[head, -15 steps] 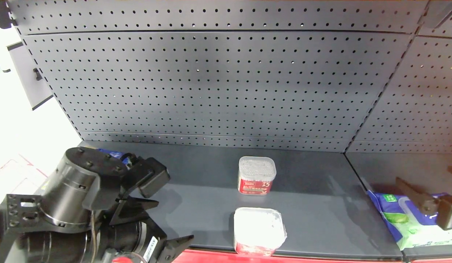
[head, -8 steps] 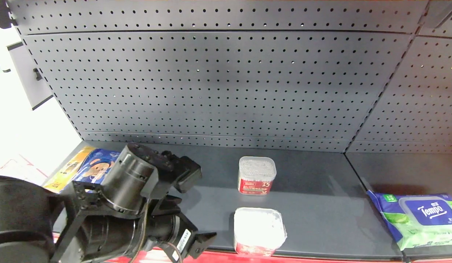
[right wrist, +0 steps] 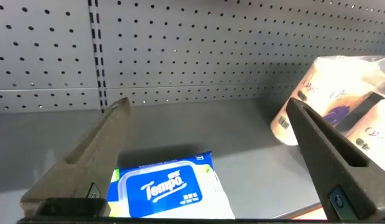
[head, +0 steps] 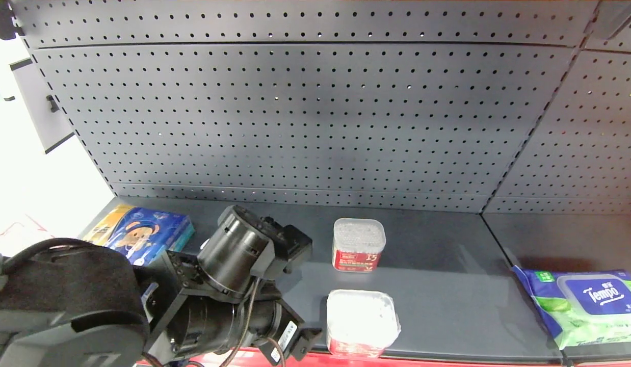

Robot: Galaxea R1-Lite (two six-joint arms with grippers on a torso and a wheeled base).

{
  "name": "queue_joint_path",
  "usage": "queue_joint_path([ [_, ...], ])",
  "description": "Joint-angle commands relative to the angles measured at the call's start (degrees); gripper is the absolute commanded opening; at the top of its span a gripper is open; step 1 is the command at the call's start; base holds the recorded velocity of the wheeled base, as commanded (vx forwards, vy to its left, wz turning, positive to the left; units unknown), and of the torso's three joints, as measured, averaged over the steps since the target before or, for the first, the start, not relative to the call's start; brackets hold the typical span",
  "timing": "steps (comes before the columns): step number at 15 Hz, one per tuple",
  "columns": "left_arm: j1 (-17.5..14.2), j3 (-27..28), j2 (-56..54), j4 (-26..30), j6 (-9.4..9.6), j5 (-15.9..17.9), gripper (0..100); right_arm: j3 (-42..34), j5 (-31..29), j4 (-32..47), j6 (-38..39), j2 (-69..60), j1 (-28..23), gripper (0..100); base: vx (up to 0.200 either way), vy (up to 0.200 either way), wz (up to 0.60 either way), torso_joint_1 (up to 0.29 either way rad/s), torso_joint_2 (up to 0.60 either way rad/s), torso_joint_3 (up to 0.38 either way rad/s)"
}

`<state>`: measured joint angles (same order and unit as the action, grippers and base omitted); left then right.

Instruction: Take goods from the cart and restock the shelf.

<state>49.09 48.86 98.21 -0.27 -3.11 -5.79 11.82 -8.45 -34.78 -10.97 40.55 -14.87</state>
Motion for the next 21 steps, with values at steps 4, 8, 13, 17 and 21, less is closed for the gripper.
queue_joint_path([
  [4, 1.0, 1.9, 2.3, 0.0, -0.06, -0.2, 100, 0.0, 0.0, 0.0, 0.5, 0.2, 0.0, 100, 0.0, 0.0, 0.0, 0.0, 0.0, 0.0],
  [8, 1.2, 2.6, 3.1, 0.0, -0.06, -0.2, 100, 0.0, 0.0, 0.0, 0.8, 0.1, 0.0, 100, 0.0, 0.0, 0.0, 0.0, 0.0, 0.0],
  [13, 1.2, 3.1, 3.5, 0.0, -0.06, -0.2, 100, -0.2, 0.0, 0.0, 0.8, 0.2, 0.0, 100, 0.0, 0.0, 0.0, 0.0, 0.0, 0.0],
  [17, 1.2, 3.7, 3.6, 0.0, -0.06, -0.2, 100, -0.1, 0.0, 0.0, 0.8, 0.4, 0.0, 100, 0.0, 0.0, 0.0, 0.0, 0.0, 0.0],
  [21, 0.5, 1.6, -0.6, 0.4, -2.25, -1.9, 100, -0.6, 0.4, 0.0, 0.8, 0.4, 0.2, 100, 0.0, 0.0, 0.0, 0.0, 0.0, 0.0],
])
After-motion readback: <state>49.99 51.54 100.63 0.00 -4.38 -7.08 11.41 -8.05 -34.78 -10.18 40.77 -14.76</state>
